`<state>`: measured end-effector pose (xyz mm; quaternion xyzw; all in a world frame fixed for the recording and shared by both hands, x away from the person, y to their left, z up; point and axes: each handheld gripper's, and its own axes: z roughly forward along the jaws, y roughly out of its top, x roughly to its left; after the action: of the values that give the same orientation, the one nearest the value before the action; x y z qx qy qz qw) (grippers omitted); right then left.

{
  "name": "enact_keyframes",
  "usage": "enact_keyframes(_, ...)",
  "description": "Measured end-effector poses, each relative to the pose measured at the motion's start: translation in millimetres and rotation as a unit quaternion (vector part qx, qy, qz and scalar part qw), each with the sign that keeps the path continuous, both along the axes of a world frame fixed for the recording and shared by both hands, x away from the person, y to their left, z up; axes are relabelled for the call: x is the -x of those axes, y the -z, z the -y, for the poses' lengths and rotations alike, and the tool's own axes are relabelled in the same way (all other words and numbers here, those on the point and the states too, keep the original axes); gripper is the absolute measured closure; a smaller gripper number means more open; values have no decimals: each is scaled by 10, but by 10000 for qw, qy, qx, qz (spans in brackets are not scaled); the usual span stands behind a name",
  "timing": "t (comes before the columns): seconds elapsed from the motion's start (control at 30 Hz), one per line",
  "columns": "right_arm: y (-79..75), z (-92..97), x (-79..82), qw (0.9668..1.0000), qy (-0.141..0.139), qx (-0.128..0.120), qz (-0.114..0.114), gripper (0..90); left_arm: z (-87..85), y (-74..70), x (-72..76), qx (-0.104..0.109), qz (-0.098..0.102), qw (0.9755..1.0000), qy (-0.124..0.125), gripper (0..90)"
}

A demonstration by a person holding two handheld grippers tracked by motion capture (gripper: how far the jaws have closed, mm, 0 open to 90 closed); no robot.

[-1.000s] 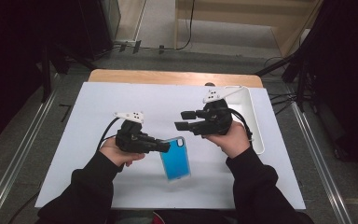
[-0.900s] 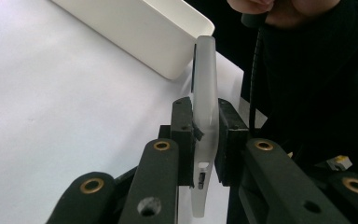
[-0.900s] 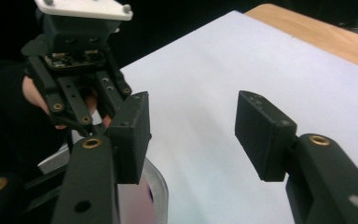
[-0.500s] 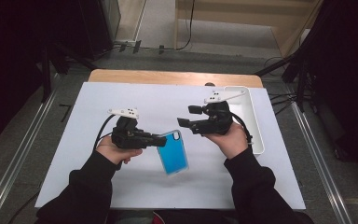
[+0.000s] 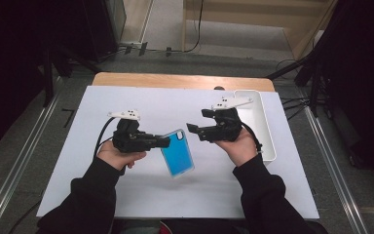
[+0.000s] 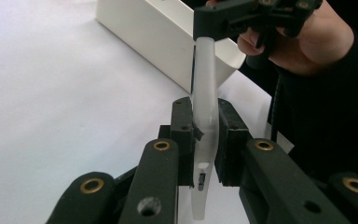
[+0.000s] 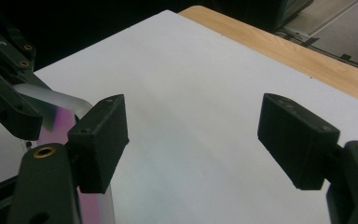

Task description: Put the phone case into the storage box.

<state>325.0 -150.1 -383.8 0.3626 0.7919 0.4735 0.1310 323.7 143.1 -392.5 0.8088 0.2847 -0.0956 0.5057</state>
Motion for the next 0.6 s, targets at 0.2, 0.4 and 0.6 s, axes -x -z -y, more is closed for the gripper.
enact_keyframes(0.2, 65, -35, -7, 9999, 111, 123, -41, 175, -28, -27, -2, -59, 103, 9997, -213, 793)
enact_keyframes(0.4, 141, -67, -20, 9997, 140, 166, -83, 163, -80, -33, -30, -88, 123, 9988, -476, 793)
enact_keyframes(0.6, 185, -93, -24, 9998, 59, 168, -127, 90, -128, -35, -51, -50, 120, 9976, -687, 793)
